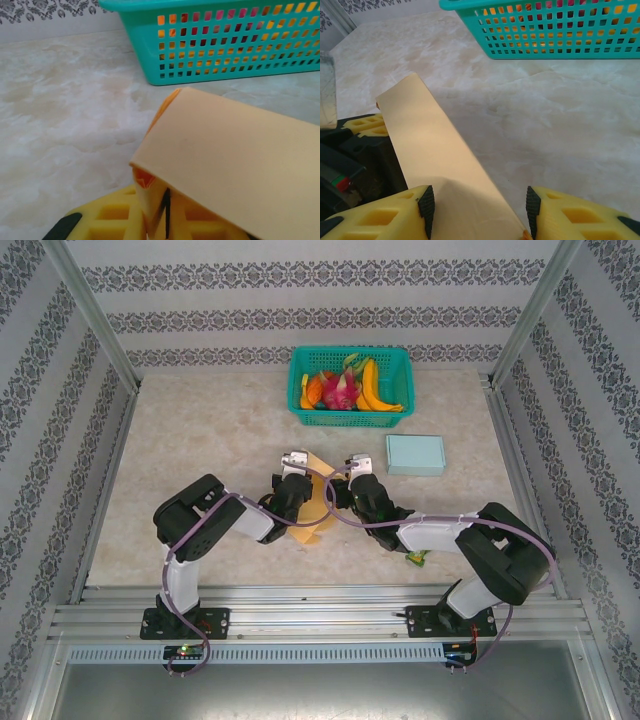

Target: Fold the paper box

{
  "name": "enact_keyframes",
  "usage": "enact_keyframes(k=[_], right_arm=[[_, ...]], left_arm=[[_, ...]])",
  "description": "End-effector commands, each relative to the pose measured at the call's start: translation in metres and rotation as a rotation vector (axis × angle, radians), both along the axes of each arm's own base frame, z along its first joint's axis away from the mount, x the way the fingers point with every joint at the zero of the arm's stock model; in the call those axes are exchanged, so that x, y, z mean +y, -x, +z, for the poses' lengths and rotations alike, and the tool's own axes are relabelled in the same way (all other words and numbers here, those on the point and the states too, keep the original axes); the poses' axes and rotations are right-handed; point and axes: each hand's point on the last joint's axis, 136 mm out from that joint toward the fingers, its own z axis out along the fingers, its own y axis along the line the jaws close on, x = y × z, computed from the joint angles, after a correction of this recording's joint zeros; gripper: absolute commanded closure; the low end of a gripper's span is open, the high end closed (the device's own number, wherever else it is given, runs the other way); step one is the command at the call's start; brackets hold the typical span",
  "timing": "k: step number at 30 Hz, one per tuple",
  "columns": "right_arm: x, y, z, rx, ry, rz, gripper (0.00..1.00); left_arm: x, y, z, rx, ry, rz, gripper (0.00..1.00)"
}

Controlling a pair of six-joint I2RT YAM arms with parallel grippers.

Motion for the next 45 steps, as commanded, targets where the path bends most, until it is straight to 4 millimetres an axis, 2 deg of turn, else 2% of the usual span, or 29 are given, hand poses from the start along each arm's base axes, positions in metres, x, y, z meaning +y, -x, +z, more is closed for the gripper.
enact_keyframes(k=[1,3,6,13,22,25,29,33,35,40,45], right_arm=[[-0.006,0.020,-0.039,0.114,0.081,0.020,0.48],[-0.008,0.020,-0.040,0.115,0.083,0.014,0.48],[-0.008,0.020,-0.040,0.114,0.085,0.013,0.48],[-0.012,0.021,-0.038,0.109,0.087,0.002,0.48],[-0.014,0.021,-0.036,0.108,0.092,0.001,0.48],[-0.015,0.020,-0.035,0.104,0.090,-0.005,0.48],[-0.018,0.019,-0.036,0.105,0.098,-0.022,0.48],[-0.027,0.014,-0.040,0.122,0.103,-0.057,0.48],[-0.032,0.011,-0.042,0.127,0.100,-0.074,0.48],[-0.040,0.004,-0.047,0.147,0.086,-0.105,0.48],[-0.041,0.001,-0.050,0.160,0.067,-0.115,0.48]], left_arm=[[0.021,0.000,-0.021,0.059,-0.075,0.093,0.82],[0.020,-0.001,-0.020,0.061,-0.078,0.092,0.81],[0.018,-0.001,-0.015,0.055,-0.063,0.078,0.73],[0.019,0.011,-0.001,0.040,-0.022,0.033,0.71],[0.022,0.054,0.010,0.058,0.042,-0.136,0.61],[0.036,0.067,0.008,0.104,0.047,-0.106,0.57],[0.070,0.085,0.000,0.187,0.082,0.037,0.49],[0.102,0.104,0.003,0.240,0.174,0.138,0.38],[0.111,0.113,0.008,0.262,0.194,0.166,0.33],[0.115,0.131,0.020,0.292,0.286,0.153,0.28],[0.112,0.145,0.010,0.345,0.392,0.150,0.27]])
